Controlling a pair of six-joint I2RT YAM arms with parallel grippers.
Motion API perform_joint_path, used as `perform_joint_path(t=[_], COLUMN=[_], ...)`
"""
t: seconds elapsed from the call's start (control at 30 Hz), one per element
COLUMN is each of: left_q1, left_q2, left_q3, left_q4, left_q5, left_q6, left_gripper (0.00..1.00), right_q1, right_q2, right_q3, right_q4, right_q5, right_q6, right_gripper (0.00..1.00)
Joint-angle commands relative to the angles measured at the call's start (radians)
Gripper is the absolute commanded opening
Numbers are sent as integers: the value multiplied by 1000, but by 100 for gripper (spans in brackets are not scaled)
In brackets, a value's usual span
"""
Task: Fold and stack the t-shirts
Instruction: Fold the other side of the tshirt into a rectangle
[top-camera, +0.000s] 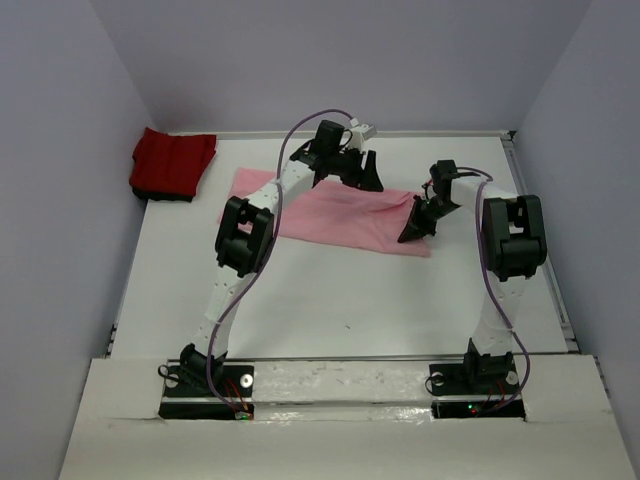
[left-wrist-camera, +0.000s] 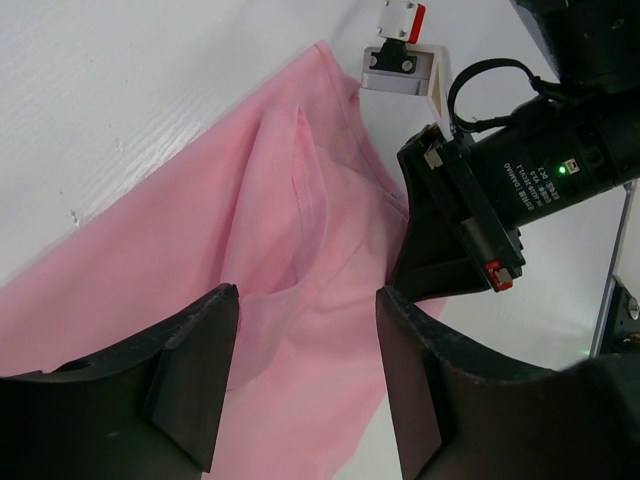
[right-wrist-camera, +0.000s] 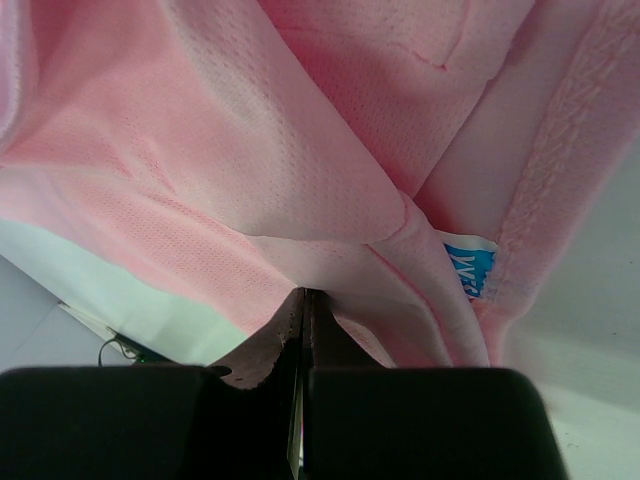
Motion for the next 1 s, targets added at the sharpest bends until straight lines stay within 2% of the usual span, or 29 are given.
perform_joint_path(t=[0.0, 0.37, 0.67, 0.97], left_q1=[-1, -1, -1, -3], left_q2=[10, 41, 41, 50], left_q3=[37, 36, 28, 27], left_q4=[-44, -68, -59, -58], left_q5=[6, -4, -4, 16], left_q6=[43, 58, 54, 45], left_gripper=[66, 65, 49, 47], right_q1=[15, 15, 15, 15], right_q2=[-8, -11, -10, -7], right_q3=[6, 1, 1, 6], right_q4=[-26, -26, -25, -26], right_q5=[28, 28, 26, 29], right_q6=[-16, -18, -19, -19], right_gripper=[0, 0, 0, 0])
